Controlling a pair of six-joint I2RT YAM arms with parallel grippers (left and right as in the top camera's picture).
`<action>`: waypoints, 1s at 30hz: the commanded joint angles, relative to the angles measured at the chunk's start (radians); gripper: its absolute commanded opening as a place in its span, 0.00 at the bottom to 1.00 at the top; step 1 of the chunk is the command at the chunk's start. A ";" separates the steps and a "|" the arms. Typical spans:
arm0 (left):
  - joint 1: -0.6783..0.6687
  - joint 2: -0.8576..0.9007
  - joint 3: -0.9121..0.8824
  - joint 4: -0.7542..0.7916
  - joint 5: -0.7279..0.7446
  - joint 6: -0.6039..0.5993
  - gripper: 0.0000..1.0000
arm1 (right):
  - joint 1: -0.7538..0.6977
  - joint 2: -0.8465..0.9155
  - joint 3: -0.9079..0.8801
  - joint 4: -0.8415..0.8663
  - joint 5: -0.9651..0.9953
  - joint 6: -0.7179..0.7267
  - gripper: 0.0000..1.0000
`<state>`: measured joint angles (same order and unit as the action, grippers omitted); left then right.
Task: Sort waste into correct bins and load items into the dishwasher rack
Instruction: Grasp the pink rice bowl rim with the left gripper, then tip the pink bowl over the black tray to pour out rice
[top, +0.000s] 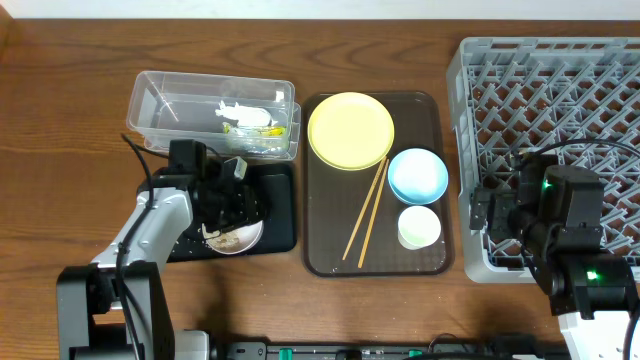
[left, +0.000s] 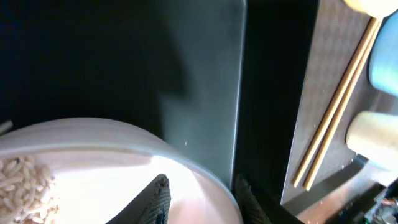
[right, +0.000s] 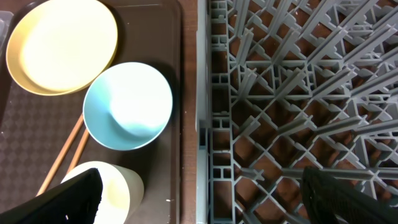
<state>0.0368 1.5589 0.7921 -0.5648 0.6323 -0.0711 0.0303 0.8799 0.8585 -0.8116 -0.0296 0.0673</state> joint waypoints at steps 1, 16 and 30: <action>-0.017 0.008 -0.003 0.009 -0.054 -0.017 0.38 | -0.010 -0.003 0.020 0.000 -0.005 -0.005 0.99; -0.207 0.008 -0.003 0.010 -0.321 -0.039 0.38 | -0.010 -0.003 0.020 0.000 -0.005 -0.005 0.99; -0.280 -0.001 0.006 0.013 -0.352 -0.092 0.06 | -0.010 -0.003 0.020 -0.001 -0.005 -0.005 0.99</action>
<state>-0.2405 1.5421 0.8062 -0.5518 0.2588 -0.1390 0.0303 0.8799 0.8585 -0.8112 -0.0296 0.0673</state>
